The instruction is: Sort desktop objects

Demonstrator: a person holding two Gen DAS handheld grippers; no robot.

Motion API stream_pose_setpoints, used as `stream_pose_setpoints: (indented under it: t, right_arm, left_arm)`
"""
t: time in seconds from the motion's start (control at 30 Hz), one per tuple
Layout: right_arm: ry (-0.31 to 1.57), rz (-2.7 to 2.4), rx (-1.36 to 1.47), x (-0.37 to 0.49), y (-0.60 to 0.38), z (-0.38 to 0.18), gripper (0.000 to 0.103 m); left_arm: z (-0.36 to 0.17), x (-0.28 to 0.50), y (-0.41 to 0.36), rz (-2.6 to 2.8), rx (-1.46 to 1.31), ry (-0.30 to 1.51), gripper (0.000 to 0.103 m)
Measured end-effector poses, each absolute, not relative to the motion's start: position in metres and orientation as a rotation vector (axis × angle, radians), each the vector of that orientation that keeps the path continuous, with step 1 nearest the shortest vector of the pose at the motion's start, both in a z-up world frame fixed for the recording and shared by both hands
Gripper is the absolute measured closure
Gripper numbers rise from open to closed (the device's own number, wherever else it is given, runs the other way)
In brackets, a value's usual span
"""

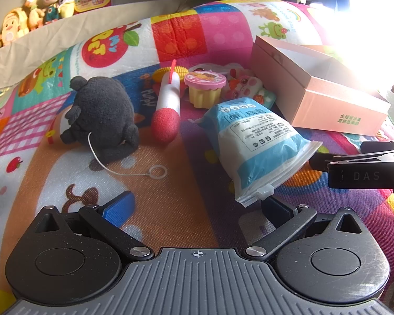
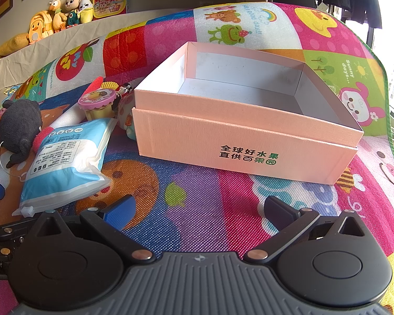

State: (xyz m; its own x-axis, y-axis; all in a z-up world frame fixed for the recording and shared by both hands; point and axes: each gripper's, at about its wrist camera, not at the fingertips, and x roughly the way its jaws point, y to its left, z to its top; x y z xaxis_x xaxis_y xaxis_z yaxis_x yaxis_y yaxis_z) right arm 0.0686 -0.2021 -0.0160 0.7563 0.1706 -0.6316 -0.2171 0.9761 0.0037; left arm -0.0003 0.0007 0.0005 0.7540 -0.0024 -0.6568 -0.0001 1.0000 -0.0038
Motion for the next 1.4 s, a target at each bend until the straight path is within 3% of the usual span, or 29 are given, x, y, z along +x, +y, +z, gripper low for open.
stream_pose_setpoints:
  t: [1.13, 1.4]
  right_arm:
    - [0.720, 0.228, -0.082, 0.003, -0.217, -0.012, 0.000]
    - [0.719, 0.227, -0.081, 0.004, -0.217, -0.012, 0.000]
  left_arm:
    - [0.004, 0.001, 0.003, -0.035, 0.011, 0.757, 0.000]
    - [0.011, -0.013, 0.012, -0.076, -0.109, 0.706, 0.000]
